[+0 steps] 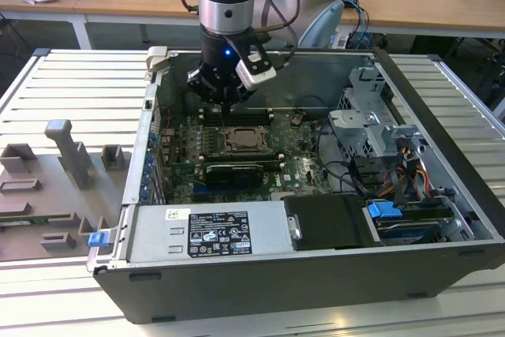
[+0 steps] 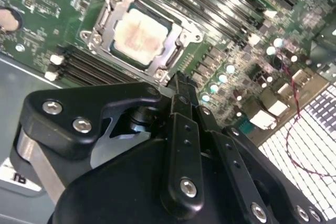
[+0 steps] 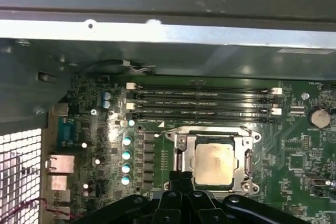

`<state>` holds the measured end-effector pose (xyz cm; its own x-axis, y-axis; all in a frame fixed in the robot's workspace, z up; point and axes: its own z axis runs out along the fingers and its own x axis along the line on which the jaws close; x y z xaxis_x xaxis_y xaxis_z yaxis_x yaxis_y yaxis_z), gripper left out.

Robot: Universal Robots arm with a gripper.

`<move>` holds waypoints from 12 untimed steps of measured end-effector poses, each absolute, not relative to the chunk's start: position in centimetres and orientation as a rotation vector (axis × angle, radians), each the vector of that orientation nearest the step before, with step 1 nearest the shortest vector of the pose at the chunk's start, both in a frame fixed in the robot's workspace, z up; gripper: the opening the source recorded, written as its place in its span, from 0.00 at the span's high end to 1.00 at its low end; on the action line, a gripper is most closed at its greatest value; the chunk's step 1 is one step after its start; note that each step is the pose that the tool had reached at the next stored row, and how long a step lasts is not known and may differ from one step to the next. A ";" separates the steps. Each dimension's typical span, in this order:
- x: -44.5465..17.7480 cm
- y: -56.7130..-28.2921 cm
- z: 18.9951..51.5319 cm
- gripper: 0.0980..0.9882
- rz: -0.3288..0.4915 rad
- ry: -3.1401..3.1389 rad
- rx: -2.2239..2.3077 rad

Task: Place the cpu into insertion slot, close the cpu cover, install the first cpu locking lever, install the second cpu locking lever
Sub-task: 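Install the first cpu locking lever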

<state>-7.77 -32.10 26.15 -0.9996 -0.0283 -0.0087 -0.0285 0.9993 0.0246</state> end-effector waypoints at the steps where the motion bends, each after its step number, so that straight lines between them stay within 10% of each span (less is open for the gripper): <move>1: -8.0 -32.1 26.2 0.99 0.039 3.133 -0.043; 12: -10.1 -31.5 26.2 0.99 0.045 3.132 -0.038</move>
<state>-10.09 -31.46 26.16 -0.9997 -0.0241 -0.0090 -0.0243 0.9993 0.0284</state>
